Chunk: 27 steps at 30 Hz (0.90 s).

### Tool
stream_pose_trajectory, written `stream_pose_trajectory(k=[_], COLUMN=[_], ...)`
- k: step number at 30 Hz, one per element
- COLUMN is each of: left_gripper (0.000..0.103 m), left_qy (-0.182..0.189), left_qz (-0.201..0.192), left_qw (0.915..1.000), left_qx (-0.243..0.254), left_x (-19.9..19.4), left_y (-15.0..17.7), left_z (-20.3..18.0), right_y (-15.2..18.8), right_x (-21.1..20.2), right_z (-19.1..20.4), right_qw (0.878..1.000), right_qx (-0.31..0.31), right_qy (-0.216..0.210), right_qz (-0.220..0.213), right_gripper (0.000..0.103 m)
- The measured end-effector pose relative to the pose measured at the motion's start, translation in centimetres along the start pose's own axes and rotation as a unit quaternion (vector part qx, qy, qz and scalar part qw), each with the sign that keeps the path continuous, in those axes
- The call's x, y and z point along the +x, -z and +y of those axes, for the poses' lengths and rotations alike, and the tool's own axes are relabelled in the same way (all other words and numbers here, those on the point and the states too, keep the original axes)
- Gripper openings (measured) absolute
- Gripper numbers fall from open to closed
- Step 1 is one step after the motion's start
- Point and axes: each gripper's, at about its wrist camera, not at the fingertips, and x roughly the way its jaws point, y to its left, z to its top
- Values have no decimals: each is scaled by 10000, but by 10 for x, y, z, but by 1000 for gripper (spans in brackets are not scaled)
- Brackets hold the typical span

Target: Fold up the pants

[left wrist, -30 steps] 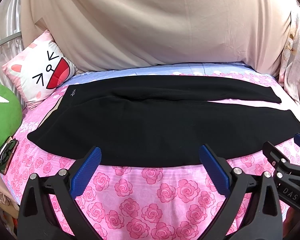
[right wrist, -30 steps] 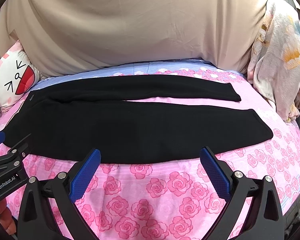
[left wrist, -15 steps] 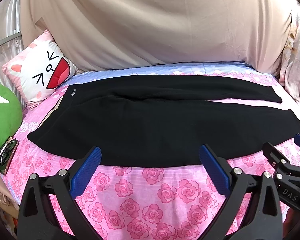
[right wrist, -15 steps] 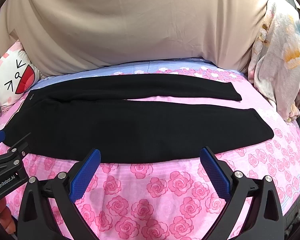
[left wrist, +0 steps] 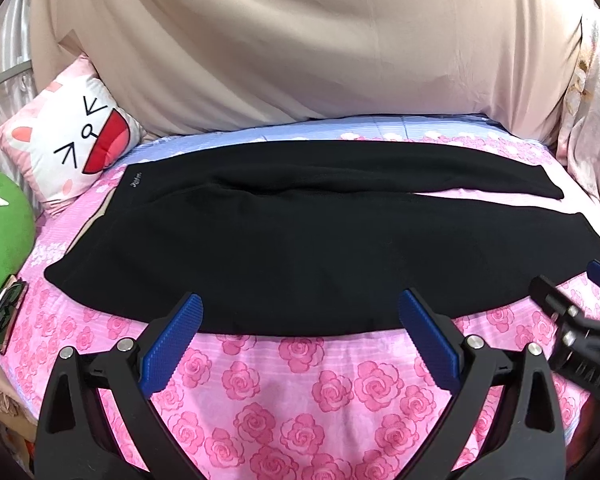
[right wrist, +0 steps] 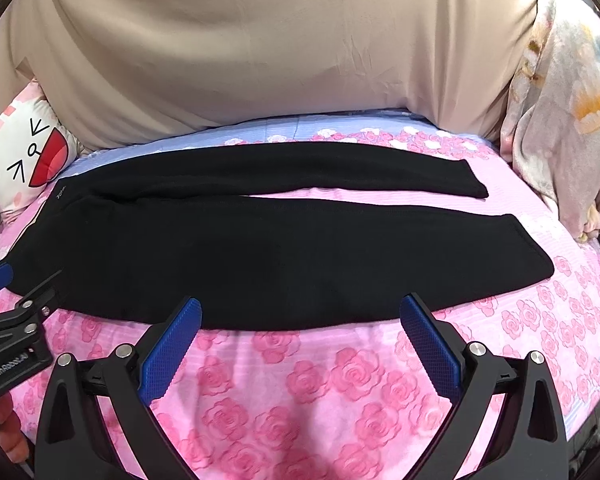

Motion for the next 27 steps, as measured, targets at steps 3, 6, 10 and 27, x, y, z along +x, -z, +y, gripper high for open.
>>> stream_pose_trajectory(k=[3,6,10,27], left_gripper=[97,97,97,98], left_qy=[-6,-126,-344,-1499], left_qz=[-29,-74,-138,748], left_qw=[9999,9994,9989,9857], left_qx=[-106,-304,-282,-197], left_x=[12,30,55,252], left_y=[-8,-22,-41,-187], left_z=[12,30,46,221], right_y=[-14,-38,-85,-183], right_x=[13,32,82,273], right_z=[-30,-78,-144,-279], right_qw=[9999,9993,9982,9869], right_qx=[78,235,406,773], right_qy=[131,280,402,705], right_qz=[1,-33,158,1225], right_gripper=[98,98,96,80])
